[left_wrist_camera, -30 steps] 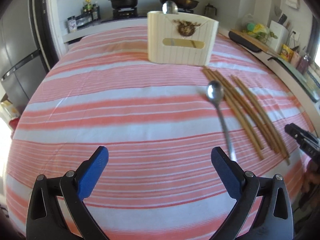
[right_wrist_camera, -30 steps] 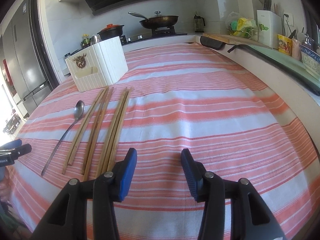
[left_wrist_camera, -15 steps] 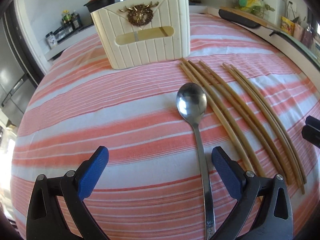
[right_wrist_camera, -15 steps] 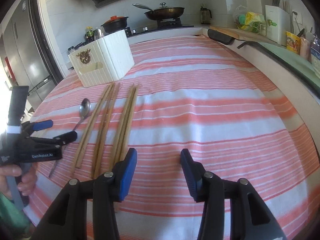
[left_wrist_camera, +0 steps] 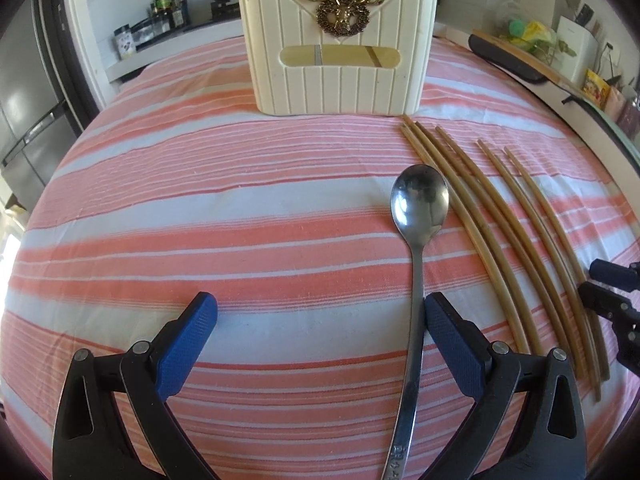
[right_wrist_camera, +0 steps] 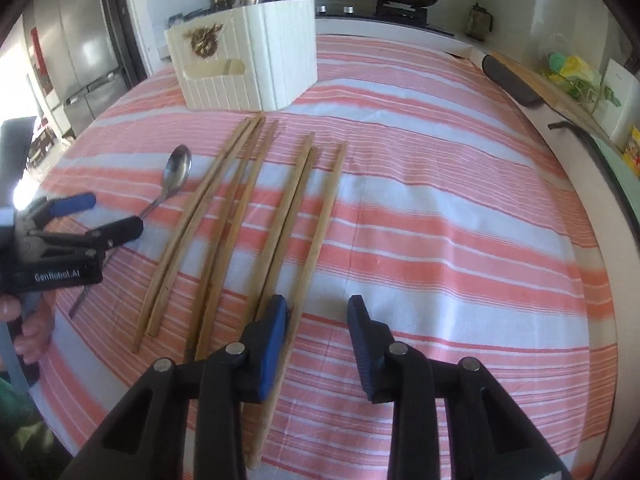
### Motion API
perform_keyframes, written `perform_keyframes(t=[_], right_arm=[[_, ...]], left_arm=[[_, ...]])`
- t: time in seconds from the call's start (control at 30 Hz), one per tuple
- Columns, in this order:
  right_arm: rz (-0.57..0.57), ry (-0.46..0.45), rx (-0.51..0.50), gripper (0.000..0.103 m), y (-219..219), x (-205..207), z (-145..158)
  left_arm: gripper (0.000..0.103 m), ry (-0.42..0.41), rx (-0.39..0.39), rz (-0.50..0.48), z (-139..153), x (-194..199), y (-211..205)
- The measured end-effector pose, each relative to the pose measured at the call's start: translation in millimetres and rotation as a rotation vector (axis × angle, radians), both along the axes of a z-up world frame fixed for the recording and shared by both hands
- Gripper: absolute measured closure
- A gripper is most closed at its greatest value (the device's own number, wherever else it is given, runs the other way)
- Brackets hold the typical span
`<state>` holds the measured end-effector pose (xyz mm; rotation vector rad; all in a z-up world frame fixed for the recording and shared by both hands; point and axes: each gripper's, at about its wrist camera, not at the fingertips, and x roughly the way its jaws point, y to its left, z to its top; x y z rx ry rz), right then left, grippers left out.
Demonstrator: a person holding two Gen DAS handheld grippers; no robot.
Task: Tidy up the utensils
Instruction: 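Grasp the small spoon with the left tool while the right grasps another chopstick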
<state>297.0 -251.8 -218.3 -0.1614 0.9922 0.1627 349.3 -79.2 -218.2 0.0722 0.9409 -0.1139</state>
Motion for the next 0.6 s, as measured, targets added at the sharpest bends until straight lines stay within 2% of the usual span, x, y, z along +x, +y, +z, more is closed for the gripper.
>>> perform_keyframes(t=[0.13,0.23,0.33,0.47,0.53,0.6], right_arm=[[-0.002,-0.008,-0.035,0.073,1.7,0.0,0.9],[-0.021,-0.043,-0.058,0.073,-3.9,2.7,1.0],[-0.048,-0.055,0.002,0.073,-13.2,2.4,0.1],[-0.05,-0.083,0.003,0.072,-11.4,0.5,-1.9],[-0.053,-0.082,0.007,0.072,-11.3,1.3,-1.6],[-0.053,-0.084,0.014,0.072,-12.1,1.4,-1.5]], left_arm=[[0.0,0.003,0.018,-0.021,0.6,-0.4,0.5],[0.0,0.001,0.062,-0.076,3.9,-2.4,-1.2],[0.001,-0.007,0.108,-0.17,7.6,-3.8,-10.1],[0.0,-0.03,0.167,-0.242,7.6,7.6,-32.9],[0.001,-0.023,0.149,-0.231,7.8,21.4,-37.7],[0.011,0.004,0.094,-0.208,7.9,35.3,-37.3]])
